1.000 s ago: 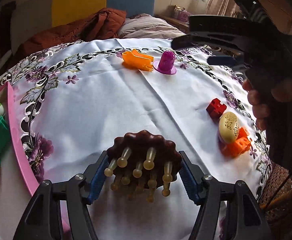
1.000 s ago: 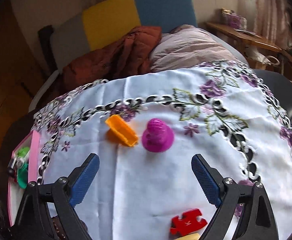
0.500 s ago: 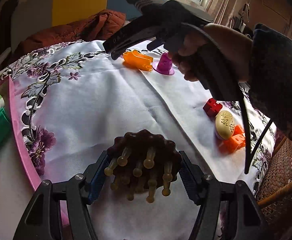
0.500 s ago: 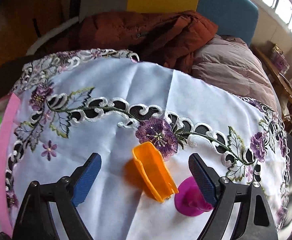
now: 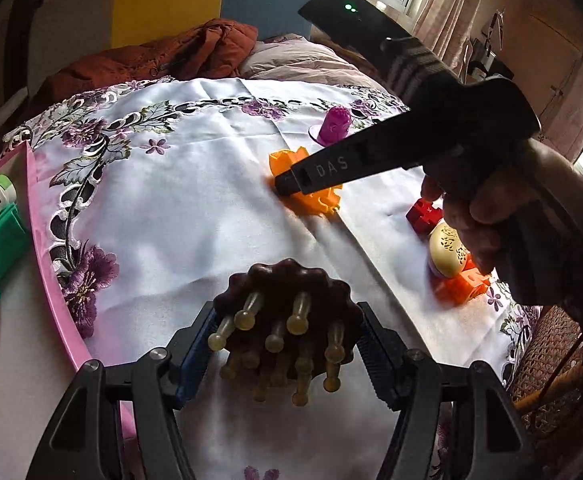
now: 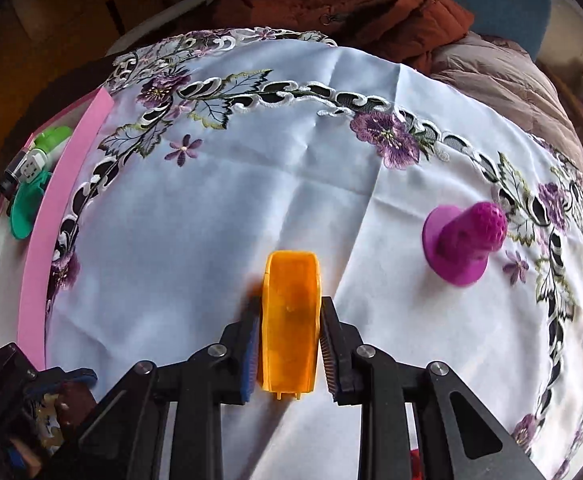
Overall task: Organize rigid objects
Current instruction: 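Grasp the orange clip with the right tool while the left tool holds the spiky ball, then lower the brown spiky ball into the tray and open the left tool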
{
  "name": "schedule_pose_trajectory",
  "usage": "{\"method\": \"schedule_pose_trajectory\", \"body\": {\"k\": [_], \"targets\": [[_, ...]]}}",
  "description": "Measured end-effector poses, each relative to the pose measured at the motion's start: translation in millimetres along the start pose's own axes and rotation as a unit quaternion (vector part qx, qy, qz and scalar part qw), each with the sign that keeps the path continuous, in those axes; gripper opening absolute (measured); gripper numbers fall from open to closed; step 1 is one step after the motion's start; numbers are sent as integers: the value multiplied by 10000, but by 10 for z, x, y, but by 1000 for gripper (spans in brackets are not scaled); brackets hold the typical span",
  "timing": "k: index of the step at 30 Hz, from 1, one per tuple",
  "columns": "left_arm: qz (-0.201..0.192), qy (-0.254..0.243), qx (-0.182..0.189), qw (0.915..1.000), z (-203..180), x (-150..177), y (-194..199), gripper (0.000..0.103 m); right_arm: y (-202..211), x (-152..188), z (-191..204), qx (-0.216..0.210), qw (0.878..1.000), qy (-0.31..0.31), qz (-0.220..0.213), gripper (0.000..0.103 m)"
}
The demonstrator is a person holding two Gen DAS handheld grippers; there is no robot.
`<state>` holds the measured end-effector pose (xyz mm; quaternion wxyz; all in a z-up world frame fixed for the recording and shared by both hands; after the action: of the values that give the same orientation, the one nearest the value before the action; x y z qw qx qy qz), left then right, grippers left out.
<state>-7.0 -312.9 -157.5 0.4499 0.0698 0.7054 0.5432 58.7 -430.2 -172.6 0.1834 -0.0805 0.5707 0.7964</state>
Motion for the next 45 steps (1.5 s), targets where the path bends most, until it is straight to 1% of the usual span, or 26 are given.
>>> {"method": "schedule_pose_trajectory", "body": {"k": [3, 6, 9, 15, 18, 22, 25, 30, 39, 43, 45], "targets": [[-15, -30, -24, 10000, -11, 25, 56, 68, 30, 81, -47, -134, 9989, -286, -338, 27], [-100, -31, -95, 9999, 5, 52, 151, 68, 50, 146, -19, -72, 9982, -196, -559, 27], [-151, 28, -144, 9998, 52, 71, 236, 68, 80, 164, -27, -116, 9970, -195, -736, 27], [-256, 94, -200, 9994, 131, 115, 415, 68, 20, 122, 57, 277, 9965, 233, -752, 27], [-298, 166, -213, 9992, 176, 108, 505, 68, 32, 131, 47, 291, 9964, 233, -766, 27], [-389, 374, -291, 9981, 312, 66, 676, 68, 26, 148, 78, 433, 9948, 481, -790, 27], [-530, 622, -390, 9959, 488, 10, 843, 68, 19, 153, 102, 527, 9933, 638, -805, 27], [-583, 1168, -634, 9894, 878, -32, 996, 68, 14, 155, 113, 575, 9926, 700, -815, 27], [-683, 1738, -1170, 9754, 1429, 45, 1168, 68, 7, 157, 119, 642, 9915, 752, -843, 27], [-744, 1916, -1551, 9663, 1666, 84, 1237, 68, 7, 162, 124, 675, 9908, 806, -852, 27], [-778, 2008, -1783, 9601, 1795, 109, 1269, 68, 9, 165, 127, 689, 9904, 835, -862, 27]]}}
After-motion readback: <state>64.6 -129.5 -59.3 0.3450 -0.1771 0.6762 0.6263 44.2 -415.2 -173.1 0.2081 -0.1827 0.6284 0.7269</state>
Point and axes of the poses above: each gripper's, at about its wrist camera, not at the fingertips, and y roughly against the way its jaws point, z to its left, x to its underside, the point moved 7 cm from there along -y, roughly the way its jaws point, and after that the axes turned 15 degrees about -x, right-handed, at the moved point
